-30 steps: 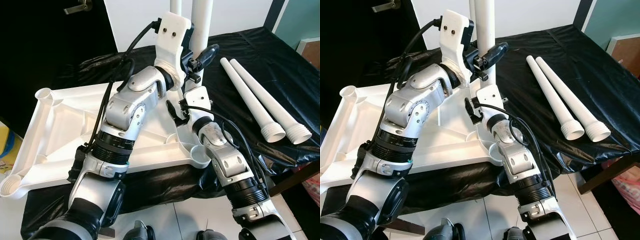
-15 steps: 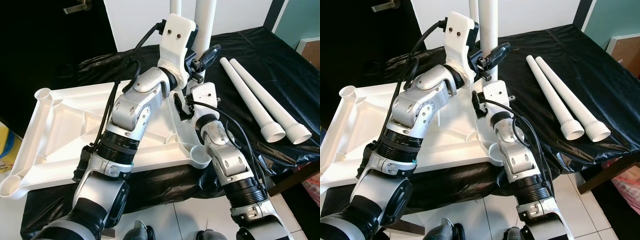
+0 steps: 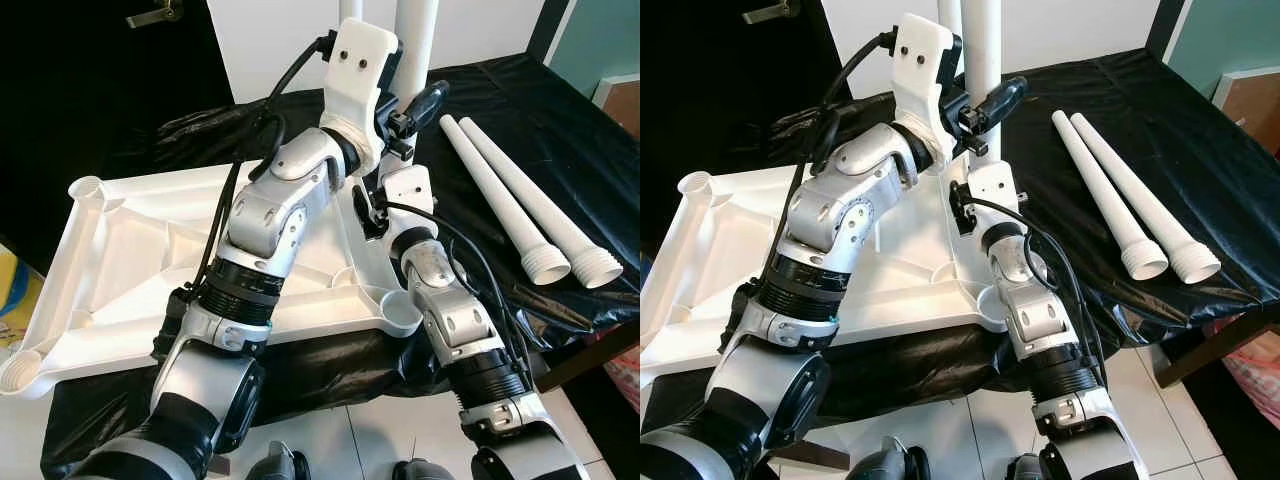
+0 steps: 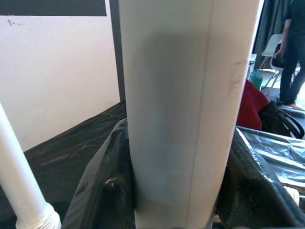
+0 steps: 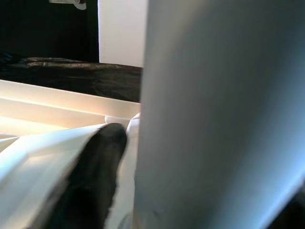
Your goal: Building children table
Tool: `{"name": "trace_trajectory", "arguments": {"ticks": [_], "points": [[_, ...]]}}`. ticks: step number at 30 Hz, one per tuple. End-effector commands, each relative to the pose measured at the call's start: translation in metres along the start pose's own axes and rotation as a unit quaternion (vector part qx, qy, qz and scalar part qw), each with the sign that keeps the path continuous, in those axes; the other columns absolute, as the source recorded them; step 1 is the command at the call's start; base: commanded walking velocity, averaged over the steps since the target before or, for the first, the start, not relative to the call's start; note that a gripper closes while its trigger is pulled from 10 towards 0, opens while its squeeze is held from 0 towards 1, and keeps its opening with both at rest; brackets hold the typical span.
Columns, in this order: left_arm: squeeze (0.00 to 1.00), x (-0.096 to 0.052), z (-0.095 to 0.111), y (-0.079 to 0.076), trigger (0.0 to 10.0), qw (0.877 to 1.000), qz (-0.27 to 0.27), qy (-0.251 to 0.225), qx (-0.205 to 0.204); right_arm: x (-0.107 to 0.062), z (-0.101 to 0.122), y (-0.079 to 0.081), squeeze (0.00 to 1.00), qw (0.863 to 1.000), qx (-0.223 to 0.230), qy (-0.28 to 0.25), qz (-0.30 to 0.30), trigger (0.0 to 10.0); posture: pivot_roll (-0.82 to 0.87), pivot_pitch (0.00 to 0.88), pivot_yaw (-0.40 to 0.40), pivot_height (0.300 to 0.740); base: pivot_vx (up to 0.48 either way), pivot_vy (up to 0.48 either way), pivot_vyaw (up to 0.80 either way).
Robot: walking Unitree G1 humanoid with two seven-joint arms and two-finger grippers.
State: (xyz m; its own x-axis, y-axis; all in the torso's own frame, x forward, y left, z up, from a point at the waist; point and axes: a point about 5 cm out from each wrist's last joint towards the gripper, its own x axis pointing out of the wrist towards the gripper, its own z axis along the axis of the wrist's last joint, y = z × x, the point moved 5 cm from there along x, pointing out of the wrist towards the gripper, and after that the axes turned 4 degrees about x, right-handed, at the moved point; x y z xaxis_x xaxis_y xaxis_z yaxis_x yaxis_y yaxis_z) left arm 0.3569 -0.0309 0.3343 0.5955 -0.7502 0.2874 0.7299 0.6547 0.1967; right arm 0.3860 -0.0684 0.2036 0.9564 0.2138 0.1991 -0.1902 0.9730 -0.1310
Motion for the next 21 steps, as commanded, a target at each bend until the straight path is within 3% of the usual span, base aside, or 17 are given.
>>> {"name": "trace_trajectory", "arguments": {"ticks": [1,2,3,4,5,14,15,16,21], "points": [[0.0,0.001,0.009,0.004,10.0,1.0,0.023,-0.014,0.005,0.003,0.001,0.005,0.0,1.0,-0.002,-0.006,0.008,1.6,-0.05,0.081,0.074,0.74,0.0,0.0,0.0],[0.0,0.001,0.009,0.004,10.0,1.0,0.023,-0.014,0.005,0.003,0.001,0.005,0.0,1.0,-0.002,-0.006,0.008,1.6,-0.05,0.081,0.074,0.74,0.0,0.0,0.0],[0.0,0.001,0.009,0.001,10.0,1.0,0.019,-0.014,0.004,0.004,0.003,0.006,0.0,1.0,-0.003,-0.01,0.012,2.6,-0.05,0.081,0.075,0.74,0.0,0.0,0.0],[0.0,0.001,0.009,0.001,10.0,1.0,0.019,-0.014,0.004,0.004,0.003,0.006,0.0,1.0,-0.003,-0.01,0.012,2.6,-0.05,0.081,0.075,0.74,0.0,0.0,0.0],[0.0,0.002,0.009,-0.001,10.0,1.0,0.015,-0.014,0.002,0.005,0.003,0.006,0.0,1.0,-0.005,-0.011,0.012,0.0,-0.05,0.081,0.076,0.74,0.0,0.0,0.0],[0.0,0.002,0.008,-0.01,10.0,1.0,0.001,-0.015,0.012,0.005,0.002,0.0,0.0,1.0,-0.001,-0.013,0.002,0.0,-0.05,0.083,0.079,0.74,0.0,0.0,0.0],[0.0,0.001,0.008,-0.01,10.0,1.0,-0.003,-0.02,0.003,0.004,0.002,-0.002,0.0,1.0,0.004,-0.011,-0.006,2.7,-0.05,0.085,0.079,0.74,0.0,0.0,0.0],[1.0,0.0,0.009,-0.01,10.0,1.0,-0.006,-0.026,-0.011,0.003,0.001,-0.004,0.0,1.0,0.013,-0.007,-0.011,10.0,-0.06,0.086,0.08,0.74,0.0,0.0,0.0],[1.0,-0.002,0.014,-0.012,10.0,0.999,-0.012,-0.045,-0.027,0.002,0.0,-0.008,0.0,0.999,0.043,-0.002,-0.026,10.0,-0.06,0.088,0.084,0.74,0.0,0.0,0.0]]}}
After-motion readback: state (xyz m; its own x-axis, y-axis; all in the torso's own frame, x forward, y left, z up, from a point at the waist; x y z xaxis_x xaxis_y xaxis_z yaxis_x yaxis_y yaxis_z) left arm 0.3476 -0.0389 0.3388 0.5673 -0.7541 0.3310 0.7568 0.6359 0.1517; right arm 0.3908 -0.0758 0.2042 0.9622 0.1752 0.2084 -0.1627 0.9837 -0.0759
